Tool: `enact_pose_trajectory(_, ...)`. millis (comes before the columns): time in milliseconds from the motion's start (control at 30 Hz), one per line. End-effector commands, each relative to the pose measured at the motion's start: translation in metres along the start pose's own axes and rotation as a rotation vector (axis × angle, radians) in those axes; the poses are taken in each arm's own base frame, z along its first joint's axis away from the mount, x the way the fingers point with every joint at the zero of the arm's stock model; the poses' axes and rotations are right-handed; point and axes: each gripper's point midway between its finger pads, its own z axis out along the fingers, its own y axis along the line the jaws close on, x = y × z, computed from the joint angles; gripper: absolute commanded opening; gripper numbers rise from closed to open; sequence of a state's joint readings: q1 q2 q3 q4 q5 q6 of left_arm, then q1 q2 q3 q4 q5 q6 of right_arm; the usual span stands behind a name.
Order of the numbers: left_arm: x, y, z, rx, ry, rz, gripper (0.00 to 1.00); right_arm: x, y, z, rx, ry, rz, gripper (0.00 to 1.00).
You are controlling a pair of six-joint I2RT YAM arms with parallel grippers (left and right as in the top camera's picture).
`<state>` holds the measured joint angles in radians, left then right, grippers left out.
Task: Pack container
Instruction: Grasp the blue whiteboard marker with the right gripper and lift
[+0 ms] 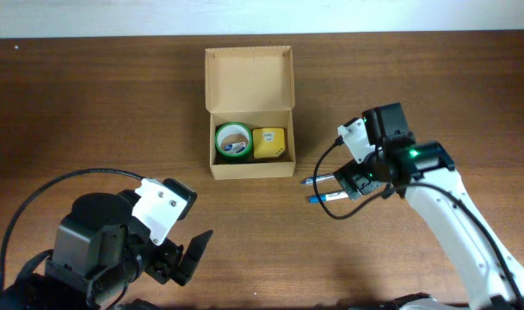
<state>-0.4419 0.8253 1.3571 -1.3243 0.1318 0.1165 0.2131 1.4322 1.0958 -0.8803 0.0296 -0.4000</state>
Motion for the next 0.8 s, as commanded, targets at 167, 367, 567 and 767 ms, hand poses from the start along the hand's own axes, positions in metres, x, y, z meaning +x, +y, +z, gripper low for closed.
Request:
enact_pose_trajectory(167,-0.004,-0.003,-0.004,0.013,-0.021,0.025,1.00,0.007,0.018,0.035,-0.144,0.074,-0.048,0.96)
enact_pose_trajectory(367,-0.004,-0.003,-0.004,0.013,-0.021,0.025,1.00,0.012,0.025,0.038,-0.178,0.103,0.002,0.95)
enact_pose_trajectory(567,-0.004,-0.003,-0.004,0.013,-0.021,0.025,1.00,0.018,0.026,0.037,-0.173,0.140,0.167,0.95)
enact_pose_trajectory(767,-0.004,-0.003,-0.004,0.013,-0.021,0.025,1.00,0.020,0.023,0.037,-0.145,0.156,0.244,0.95)
